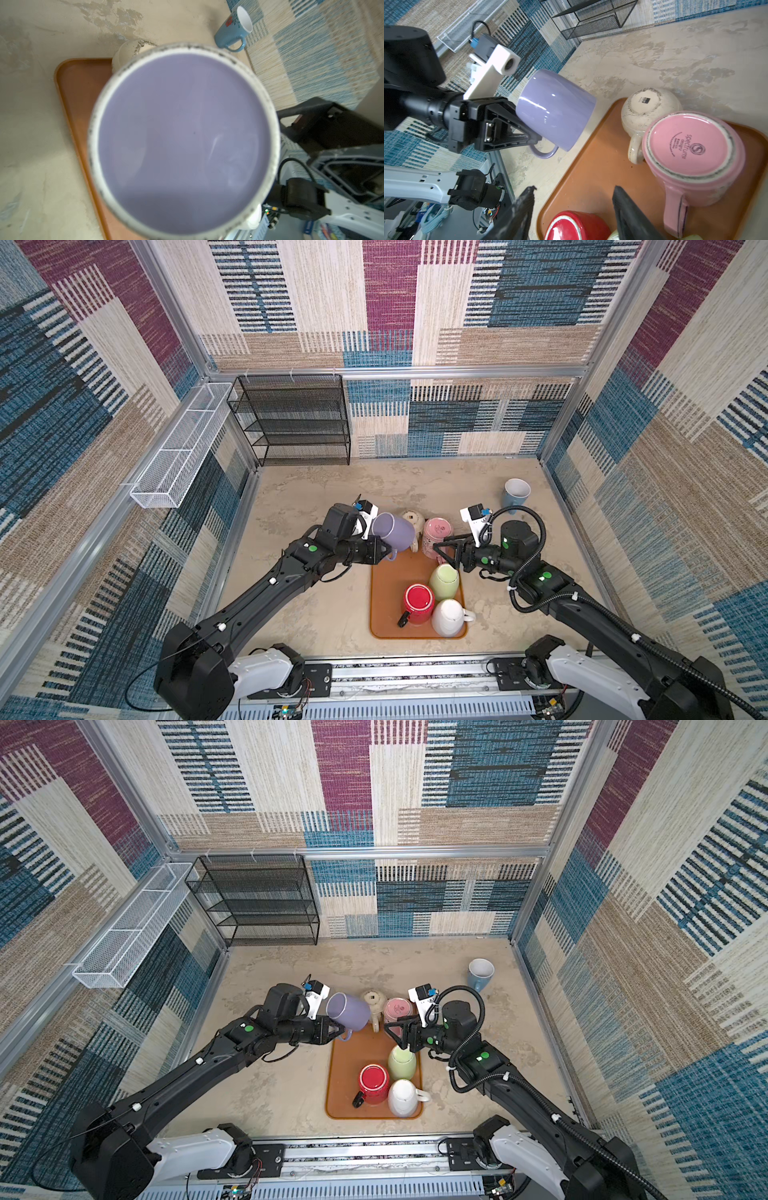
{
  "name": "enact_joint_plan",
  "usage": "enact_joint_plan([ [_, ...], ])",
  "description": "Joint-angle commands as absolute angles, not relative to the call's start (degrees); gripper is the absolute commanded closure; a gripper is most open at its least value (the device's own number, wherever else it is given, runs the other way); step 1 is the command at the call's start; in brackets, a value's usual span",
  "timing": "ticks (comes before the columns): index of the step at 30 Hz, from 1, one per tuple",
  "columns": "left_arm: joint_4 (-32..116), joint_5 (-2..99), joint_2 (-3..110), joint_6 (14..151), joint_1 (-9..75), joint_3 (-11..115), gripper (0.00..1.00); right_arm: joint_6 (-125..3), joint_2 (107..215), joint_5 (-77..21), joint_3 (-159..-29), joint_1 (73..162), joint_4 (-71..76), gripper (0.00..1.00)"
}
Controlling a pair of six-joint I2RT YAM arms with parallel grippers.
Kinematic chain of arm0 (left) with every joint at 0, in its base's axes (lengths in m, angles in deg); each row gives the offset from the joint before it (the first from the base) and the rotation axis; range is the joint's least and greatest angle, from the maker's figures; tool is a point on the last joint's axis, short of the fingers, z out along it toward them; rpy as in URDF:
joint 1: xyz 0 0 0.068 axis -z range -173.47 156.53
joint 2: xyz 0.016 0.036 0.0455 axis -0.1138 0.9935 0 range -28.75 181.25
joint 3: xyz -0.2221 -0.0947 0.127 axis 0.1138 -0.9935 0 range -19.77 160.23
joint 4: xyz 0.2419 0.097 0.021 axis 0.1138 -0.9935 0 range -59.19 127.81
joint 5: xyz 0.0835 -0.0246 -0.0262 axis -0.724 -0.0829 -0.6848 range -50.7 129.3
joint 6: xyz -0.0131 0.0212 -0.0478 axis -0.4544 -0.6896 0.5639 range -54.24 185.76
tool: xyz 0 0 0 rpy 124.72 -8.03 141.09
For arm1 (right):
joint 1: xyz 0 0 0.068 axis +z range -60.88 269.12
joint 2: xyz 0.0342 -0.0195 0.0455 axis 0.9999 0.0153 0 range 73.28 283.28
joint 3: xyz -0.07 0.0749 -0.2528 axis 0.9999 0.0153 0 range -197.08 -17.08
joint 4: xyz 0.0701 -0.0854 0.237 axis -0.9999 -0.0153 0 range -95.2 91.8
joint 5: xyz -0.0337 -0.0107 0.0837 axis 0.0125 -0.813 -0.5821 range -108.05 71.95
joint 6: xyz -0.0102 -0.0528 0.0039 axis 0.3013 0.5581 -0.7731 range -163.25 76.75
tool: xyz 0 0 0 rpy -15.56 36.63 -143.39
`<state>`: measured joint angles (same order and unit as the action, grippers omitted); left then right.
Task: Turn the mug right side up
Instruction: 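Close the right gripper on the purple mug while the left gripper holds its base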
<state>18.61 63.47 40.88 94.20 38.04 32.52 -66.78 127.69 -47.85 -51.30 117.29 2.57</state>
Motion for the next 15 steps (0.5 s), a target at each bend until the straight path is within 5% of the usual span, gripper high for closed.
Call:
enact_joint_plan([
  [1,33.1,71.8,40.0,100.3,36.1,29.9,1.00,-69.3,127.7,-51.7,-50.4,117.2,9.7,0.37],
  [15,59.9,83.2,40.9,114.2,31.6,20.7,1.00,-77.9,133.0,-58.4,-45.4,117.2,25.6,0.36],
])
